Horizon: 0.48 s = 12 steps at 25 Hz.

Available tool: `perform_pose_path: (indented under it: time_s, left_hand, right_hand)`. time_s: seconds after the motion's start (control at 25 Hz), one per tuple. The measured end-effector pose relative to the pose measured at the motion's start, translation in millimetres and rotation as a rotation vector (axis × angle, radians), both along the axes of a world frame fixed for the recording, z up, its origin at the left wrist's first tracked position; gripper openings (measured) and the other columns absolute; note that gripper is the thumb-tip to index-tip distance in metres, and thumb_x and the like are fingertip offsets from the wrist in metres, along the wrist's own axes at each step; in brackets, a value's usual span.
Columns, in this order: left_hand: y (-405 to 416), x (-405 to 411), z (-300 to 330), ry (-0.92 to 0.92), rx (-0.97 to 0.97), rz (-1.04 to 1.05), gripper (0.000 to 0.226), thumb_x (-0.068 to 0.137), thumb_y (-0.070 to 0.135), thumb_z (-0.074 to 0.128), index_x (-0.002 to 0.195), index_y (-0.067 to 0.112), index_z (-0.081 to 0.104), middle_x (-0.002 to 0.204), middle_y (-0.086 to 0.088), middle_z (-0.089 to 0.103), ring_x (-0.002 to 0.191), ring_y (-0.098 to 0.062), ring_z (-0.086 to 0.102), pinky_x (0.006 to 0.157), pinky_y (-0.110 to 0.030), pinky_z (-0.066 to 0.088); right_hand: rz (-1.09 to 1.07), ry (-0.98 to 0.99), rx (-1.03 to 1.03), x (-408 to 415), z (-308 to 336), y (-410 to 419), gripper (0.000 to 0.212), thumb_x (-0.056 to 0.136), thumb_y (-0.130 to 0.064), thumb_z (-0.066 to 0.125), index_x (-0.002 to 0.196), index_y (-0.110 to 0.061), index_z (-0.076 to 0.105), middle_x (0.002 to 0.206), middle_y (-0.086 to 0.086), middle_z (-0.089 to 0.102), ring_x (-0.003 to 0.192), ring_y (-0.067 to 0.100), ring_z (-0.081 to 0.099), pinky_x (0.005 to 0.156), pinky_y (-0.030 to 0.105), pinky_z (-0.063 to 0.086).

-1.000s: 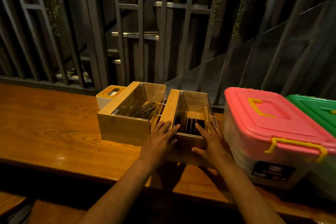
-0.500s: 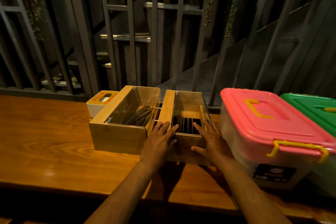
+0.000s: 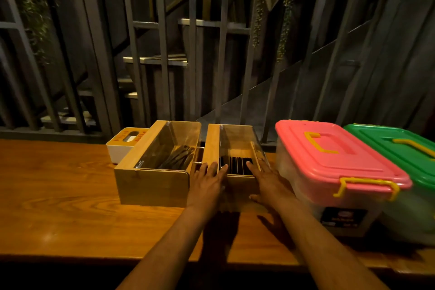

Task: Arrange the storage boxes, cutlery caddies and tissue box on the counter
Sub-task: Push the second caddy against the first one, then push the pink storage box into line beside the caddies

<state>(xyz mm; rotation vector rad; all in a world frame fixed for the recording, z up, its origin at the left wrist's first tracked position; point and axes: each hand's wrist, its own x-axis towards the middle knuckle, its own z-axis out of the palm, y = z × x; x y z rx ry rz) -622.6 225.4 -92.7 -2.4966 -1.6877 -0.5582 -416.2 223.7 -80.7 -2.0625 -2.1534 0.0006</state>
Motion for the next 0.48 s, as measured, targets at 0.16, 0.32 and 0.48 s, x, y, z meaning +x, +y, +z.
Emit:
perform_pose_path:
  time_s: [0.16,0.32,0.48]
  left_hand:
    - [-27.7,9.5,11.3,-0.082,-0.001,-0.022,0.055,0.096,0.035,0.047,0.148,0.031,0.031,0.150,-0.003,0.041,0.139,-0.029,0.030,0.111,-0.045,0.030]
    - [-74.2,35.6,37.1,-0.236,0.077,-0.128,0.049,0.093,0.038,0.053,0.141,0.032,0.044,0.142,0.002,0.051,0.134,-0.021,0.038,0.111,-0.043,0.032]
    - [-107.9,82.6,70.1,-0.329,0.158,-0.219,0.044,0.093,0.035,0.056,0.136,0.028,0.052,0.136,0.002,0.055,0.127,-0.020,0.043,0.105,-0.035,0.034]
  right_hand:
    - [0.042,0.027,0.045,-7.2,28.4,-48.7,0.084,0.080,-0.039,0.070,0.148,-0.038,0.021,0.160,0.002,0.019,0.145,0.027,0.024,0.110,0.043,0.037]
    - [0.124,0.251,0.393,8.2,66.1,-109.1,0.055,0.085,-0.035,0.064,0.136,-0.035,0.045,0.138,-0.005,0.051,0.124,0.016,0.051,0.097,0.035,0.047]
    - [0.023,0.323,0.591,83.7,90.3,-140.5,0.050,0.074,-0.024,0.061,0.123,-0.030,0.060,0.128,0.001,0.059,0.117,0.023,0.054,0.098,0.033,0.041]
